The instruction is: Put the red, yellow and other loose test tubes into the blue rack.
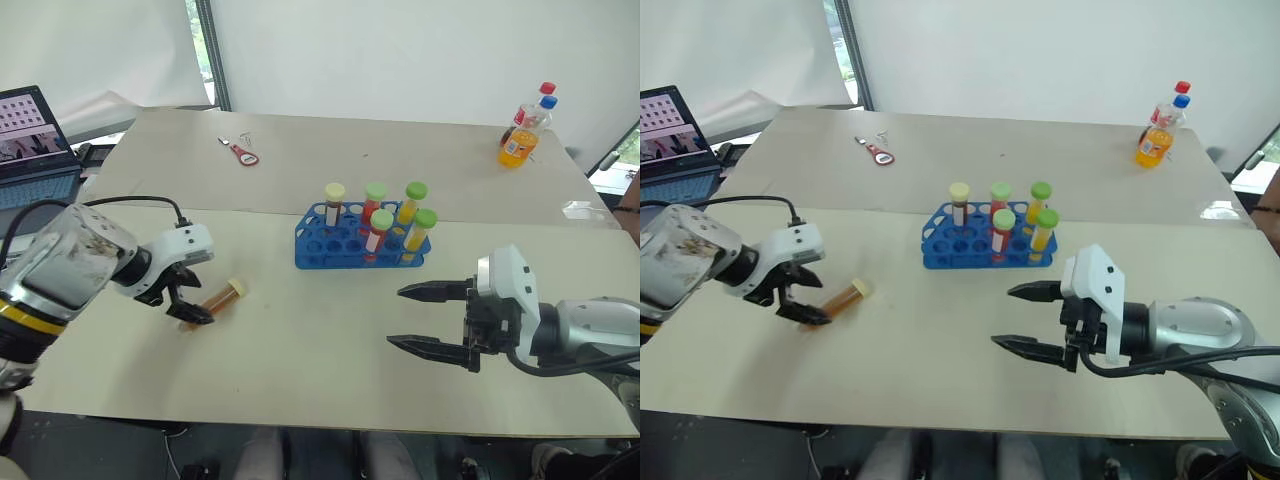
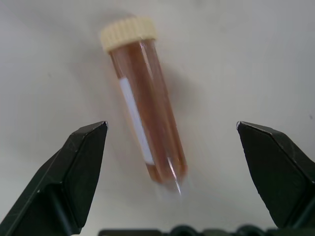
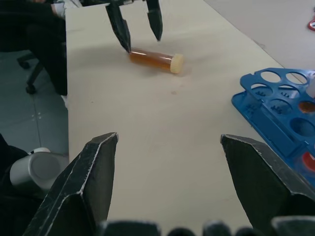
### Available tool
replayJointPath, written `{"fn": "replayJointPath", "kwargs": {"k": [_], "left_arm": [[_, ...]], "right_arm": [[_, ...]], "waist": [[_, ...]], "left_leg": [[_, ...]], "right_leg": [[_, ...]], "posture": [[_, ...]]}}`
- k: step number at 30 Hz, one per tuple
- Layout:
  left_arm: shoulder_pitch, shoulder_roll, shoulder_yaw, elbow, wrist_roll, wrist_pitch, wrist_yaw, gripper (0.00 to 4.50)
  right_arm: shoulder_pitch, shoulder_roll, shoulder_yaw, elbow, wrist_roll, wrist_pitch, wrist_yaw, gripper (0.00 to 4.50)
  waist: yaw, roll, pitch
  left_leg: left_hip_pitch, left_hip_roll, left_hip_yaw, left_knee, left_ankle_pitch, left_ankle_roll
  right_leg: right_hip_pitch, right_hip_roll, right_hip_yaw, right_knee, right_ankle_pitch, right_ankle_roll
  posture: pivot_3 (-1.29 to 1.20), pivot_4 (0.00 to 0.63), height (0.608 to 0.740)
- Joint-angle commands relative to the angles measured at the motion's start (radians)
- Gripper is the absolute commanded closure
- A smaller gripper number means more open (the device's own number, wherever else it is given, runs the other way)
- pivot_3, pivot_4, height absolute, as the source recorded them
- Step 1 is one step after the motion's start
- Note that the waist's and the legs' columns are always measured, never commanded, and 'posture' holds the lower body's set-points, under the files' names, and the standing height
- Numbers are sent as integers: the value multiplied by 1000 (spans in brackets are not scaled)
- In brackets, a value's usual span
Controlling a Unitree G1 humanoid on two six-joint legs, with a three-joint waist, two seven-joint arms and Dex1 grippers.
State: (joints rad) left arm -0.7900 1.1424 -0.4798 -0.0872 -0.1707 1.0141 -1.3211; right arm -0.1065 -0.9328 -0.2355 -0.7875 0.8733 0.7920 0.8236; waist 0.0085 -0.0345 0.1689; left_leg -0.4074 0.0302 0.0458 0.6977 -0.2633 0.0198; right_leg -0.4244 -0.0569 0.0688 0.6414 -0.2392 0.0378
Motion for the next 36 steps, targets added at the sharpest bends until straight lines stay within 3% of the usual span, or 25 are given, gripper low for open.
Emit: {"fn": "replayJointPath", "kwargs": {"k": [1,9,12,17,18,23,26,33,36], "left_arm": [[-33,-37,-20,35,45,20,27,0],[-29,-134,-54,90,92,26,86,0],[-26,-156,-63,112,114,-3,97,884],[-5,-161,-58,101,123,-24,90,3360],[0,-164,-53,99,124,-39,93,3603],[6,-229,76,106,71,-226,122,3638],[0,-310,200,115,-9,-242,151,3639],[-68,-640,420,202,-128,-392,362,3639],[-86,-766,441,306,-117,-553,419,3639]], "right_arm": [[4,-10,-40,-46,48,8,-28,793],[-26,-22,-52,-41,127,25,-83,793],[-31,-33,-59,-40,160,29,-96,752],[-42,-47,-80,-29,226,34,-131,752],[-41,-50,-84,-27,232,33,-136,752],[0,-64,-119,-36,223,27,-165,752],[62,-69,-175,-62,187,16,-189,752],[171,-38,-220,-121,22,-27,-261,752],[158,-30,-225,-113,75,33,-338,752]], "waist": [[-1,0,0],[-4,0,0],[-1,0,0],[0,0,0],[0,0,0],[9,0,0],[15,0,0],[7,-1,0],[5,-1,0]], "left_leg": [[0,0,0,0,0,0],[0,0,-1,0,0,0],[0,0,-2,1,0,0],[0,0,-3,1,0,0],[0,0,-3,1,0,0],[0,-1,-3,2,0,0],[-5,-1,-5,6,0,0],[-7,-2,-10,9,0,1],[-8,-2,-11,12,0,1]], "right_leg": [[0,0,0,0,0,0],[0,0,0,1,0,0],[0,0,0,1,0,0],[0,0,0,1,0,0],[0,0,0,1,0,0],[1,-1,0,2,0,0],[0,-1,-1,2,0,1],[1,-1,-1,2,1,3],[1,-1,-1,2,2,3]], "posture": [[0,150,740],[0,150,740],[0,150,740],[0,150,740],[0,150,740],[0,150,740],[0,150,740],[0,150,740],[0,150,740]]}}
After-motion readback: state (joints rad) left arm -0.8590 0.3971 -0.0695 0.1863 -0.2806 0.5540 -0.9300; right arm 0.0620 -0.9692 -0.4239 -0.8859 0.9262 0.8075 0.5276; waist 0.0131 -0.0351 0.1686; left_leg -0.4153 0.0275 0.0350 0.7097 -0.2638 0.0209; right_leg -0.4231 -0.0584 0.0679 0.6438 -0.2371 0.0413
